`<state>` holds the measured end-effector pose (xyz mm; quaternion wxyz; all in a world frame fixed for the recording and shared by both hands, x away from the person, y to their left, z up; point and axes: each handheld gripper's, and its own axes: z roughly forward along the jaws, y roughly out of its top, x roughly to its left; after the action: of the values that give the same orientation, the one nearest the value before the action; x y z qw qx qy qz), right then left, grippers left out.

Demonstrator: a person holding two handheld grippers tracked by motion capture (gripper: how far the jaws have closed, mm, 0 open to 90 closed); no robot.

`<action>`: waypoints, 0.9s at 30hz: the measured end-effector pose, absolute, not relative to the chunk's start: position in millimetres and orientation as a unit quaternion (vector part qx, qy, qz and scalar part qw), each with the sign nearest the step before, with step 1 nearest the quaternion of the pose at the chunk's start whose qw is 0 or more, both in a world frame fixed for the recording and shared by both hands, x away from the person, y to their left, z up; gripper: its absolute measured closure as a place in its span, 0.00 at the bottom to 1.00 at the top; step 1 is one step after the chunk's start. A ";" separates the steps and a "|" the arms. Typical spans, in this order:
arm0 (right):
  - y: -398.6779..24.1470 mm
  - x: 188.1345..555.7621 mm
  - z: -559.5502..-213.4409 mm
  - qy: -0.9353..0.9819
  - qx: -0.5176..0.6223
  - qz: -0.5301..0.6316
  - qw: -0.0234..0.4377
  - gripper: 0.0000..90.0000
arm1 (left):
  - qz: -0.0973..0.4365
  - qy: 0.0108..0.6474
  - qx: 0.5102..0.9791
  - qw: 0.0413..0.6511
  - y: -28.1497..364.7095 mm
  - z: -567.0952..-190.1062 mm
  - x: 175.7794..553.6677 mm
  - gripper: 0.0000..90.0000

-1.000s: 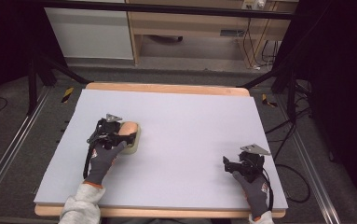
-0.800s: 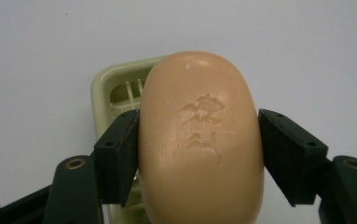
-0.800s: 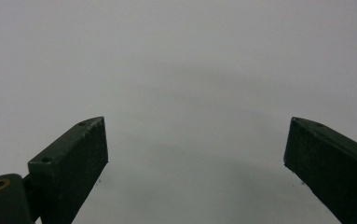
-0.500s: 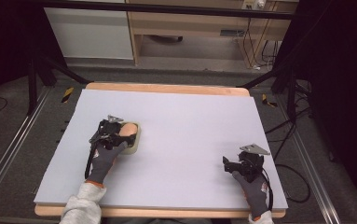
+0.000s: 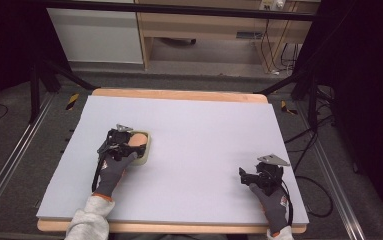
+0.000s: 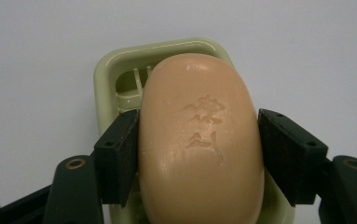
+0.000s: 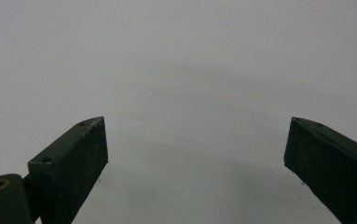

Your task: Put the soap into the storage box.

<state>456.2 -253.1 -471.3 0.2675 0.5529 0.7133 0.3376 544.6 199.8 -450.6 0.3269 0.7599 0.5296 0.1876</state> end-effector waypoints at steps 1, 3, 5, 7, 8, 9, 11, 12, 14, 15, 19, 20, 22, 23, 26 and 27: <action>-252.9 456.1 -471.3 0.713 0.554 0.338 0.267 0.07 | 0.187 0.531 0.760 0.326 200.1 -450.9 544.8 0.36; -252.5 456.1 -471.3 0.712 0.555 0.338 0.266 0.07 | 0.185 0.532 0.759 0.327 200.7 -451.2 545.2 0.36; -253.0 456.2 -471.3 0.713 0.553 0.338 0.267 0.07 | 0.185 0.532 0.759 0.326 200.6 -451.2 545.1 0.36; -253.0 456.1 -471.3 0.713 0.553 0.337 0.267 0.07 | 0.186 0.532 0.759 0.326 200.6 -451.2 545.1 0.36; -253.0 456.1 -471.3 0.713 0.553 0.337 0.267 0.07 | 0.185 0.533 0.758 0.327 200.6 -451.3 545.1 0.36; -252.7 455.9 -471.1 0.712 0.555 0.337 0.267 0.07 | 0.185 0.532 0.759 0.327 200.5 -451.4 545.1 0.35; -253.2 456.0 -471.1 0.713 0.553 0.338 0.268 0.07 | 0.186 0.532 0.759 0.326 200.3 -451.3 545.1 0.35; -253.2 456.0 -471.1 0.713 0.553 0.338 0.268 0.07 | 0.186 0.532 0.759 0.326 200.3 -451.3 545.1 0.34; -253.3 455.9 -470.9 0.712 0.553 0.339 0.267 0.07 | 0.185 0.531 0.759 0.328 200.3 -450.6 544.6 0.32; -253.0 455.8 -470.9 0.712 0.554 0.338 0.269 0.07 | 0.184 0.529 0.760 0.330 200.3 -450.1 544.1 0.31; -253.6 455.7 -470.8 0.713 0.553 0.338 0.269 0.07 | 0.185 0.526 0.763 0.328 199.9 -449.5 543.2 0.28; -253.6 455.6 -470.6 0.712 0.553 0.339 0.269 0.07 | 0.185 0.525 0.763 0.329 200.0 -449.3 542.7 0.27; -253.8 455.4 -470.4 0.712 0.553 0.339 0.270 0.07 | 0.186 0.524 0.762 0.330 200.5 -448.2 541.7 0.27; -253.8 455.3 -470.3 0.712 0.553 0.339 0.270 0.07 | 0.186 0.524 0.761 0.335 201.1 -446.7 540.6 0.27; -253.9 454.9 -470.0 0.710 0.555 0.338 0.271 0.07 | 0.190 0.521 0.758 0.344 203.1 -442.0 536.7 0.27; -254.1 454.7 -469.9 0.710 0.555 0.338 0.271 0.07 | 0.190 0.519 0.757 0.347 203.8 -440.4 535.0 0.27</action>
<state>454.7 -254.1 -469.9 0.2714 0.5551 0.7099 0.3380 535.0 203.8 -440.4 0.3474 0.7574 0.5190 0.1905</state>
